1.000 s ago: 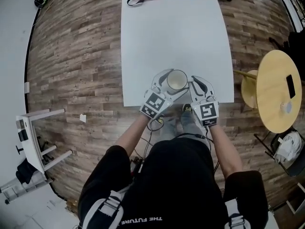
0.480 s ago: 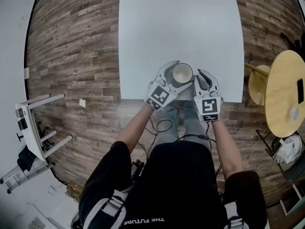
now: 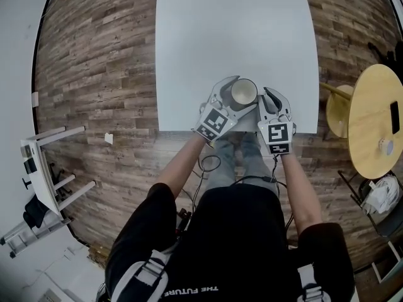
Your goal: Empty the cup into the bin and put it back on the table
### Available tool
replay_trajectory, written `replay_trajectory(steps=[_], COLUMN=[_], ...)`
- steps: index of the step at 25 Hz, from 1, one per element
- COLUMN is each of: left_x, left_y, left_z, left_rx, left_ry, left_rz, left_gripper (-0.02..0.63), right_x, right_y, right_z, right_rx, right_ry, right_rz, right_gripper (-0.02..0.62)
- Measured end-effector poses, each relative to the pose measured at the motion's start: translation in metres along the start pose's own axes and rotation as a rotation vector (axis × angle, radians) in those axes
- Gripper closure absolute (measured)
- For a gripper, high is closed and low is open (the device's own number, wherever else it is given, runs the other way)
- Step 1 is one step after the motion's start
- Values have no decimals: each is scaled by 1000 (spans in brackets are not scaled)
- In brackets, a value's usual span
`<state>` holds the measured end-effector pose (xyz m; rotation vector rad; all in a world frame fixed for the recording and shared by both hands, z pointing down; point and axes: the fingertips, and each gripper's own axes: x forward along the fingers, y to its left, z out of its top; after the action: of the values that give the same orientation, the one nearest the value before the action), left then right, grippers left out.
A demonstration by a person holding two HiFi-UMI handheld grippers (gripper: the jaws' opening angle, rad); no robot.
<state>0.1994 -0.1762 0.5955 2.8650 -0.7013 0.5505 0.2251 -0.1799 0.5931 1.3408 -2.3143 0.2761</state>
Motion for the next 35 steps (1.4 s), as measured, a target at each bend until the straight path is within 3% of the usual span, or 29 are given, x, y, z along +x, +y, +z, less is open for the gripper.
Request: replay_trajectory(steps=[6,14,21,22,23,24,28,35], left_x=[-13,-47,-126,-138,-150,-160,-179,-185], left_y=[-6,-4,-17,-19,-20,-21,-35,-40], left_z=[3,9,68,81,94,106,147,171], left_rx=[-16,-55,-87,-95,-109,-126,-160,-150], left_ry=[-9,-15,-113,-126,-141,-156,-220,-255], left_rz=[27,96,264,312,363,404,446,413], left_gripper=[213,214,216,263,463,580,585,585], right_x=[-10,-35,-99,-109,-118,-126,-153,-162], right_y=[4,-2,-14,-13,-10,-6,14,42], right_z=[-6,2,55,64,74,83,114,139], right_rx=[41,9,25,28,37,50,113,75], right_ry=[17,-4,-121,-142,-167,-190,-234,-268], right_rz=[27,-13,-94,-93,-79,-53,24,22], right_gripper=[501,499,504,538,571,578,580,580])
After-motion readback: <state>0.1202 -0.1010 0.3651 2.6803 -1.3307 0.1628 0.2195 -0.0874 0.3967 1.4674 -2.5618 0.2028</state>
